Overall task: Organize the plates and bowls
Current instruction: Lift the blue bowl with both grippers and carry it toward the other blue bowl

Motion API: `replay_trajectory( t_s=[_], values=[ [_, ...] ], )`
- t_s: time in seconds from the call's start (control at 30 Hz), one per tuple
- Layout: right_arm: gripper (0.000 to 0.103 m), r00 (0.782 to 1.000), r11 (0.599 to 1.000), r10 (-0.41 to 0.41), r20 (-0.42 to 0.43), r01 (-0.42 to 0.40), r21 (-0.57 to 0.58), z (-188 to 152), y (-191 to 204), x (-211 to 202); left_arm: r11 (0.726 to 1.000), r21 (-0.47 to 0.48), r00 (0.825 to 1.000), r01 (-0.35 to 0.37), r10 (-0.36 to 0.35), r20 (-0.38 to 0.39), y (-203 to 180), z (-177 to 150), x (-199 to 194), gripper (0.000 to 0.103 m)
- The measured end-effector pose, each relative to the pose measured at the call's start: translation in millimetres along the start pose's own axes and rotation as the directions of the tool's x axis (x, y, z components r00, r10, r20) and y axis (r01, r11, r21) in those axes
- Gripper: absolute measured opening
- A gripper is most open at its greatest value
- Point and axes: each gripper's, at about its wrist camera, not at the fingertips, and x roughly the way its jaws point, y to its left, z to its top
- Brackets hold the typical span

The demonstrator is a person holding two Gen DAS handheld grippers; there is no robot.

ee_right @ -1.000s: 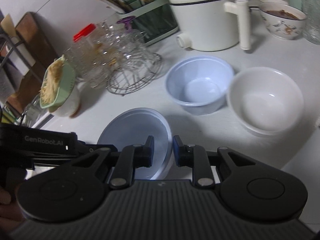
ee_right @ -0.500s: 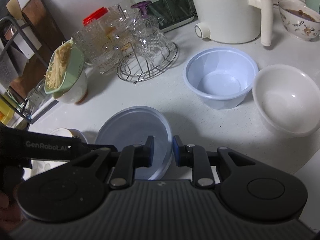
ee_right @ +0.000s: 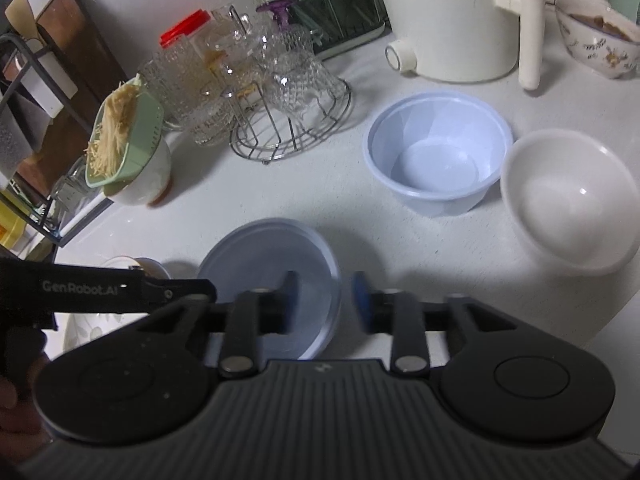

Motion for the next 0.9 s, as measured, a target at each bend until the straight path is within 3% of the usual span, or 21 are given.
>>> replay_trajectory(
  t_s=[0.37,0.9],
  values=[
    [0.049,0.994,0.999,-0.013,0.107,0.018,-0.044,11.2,0.3,-42.8,1.0,0.028,0.995,0.001,-0.004,0.103,-12.4,-0.4,-50.5,0.055],
    [0.049,0.967,0.992,0.049,0.251,-0.017,-0.129,32.9,2.3,-121.0,0.998,0.069,0.967,0.003,-0.02,0.254,-59.9,-29.6,-131.7,0.057]
  ],
)
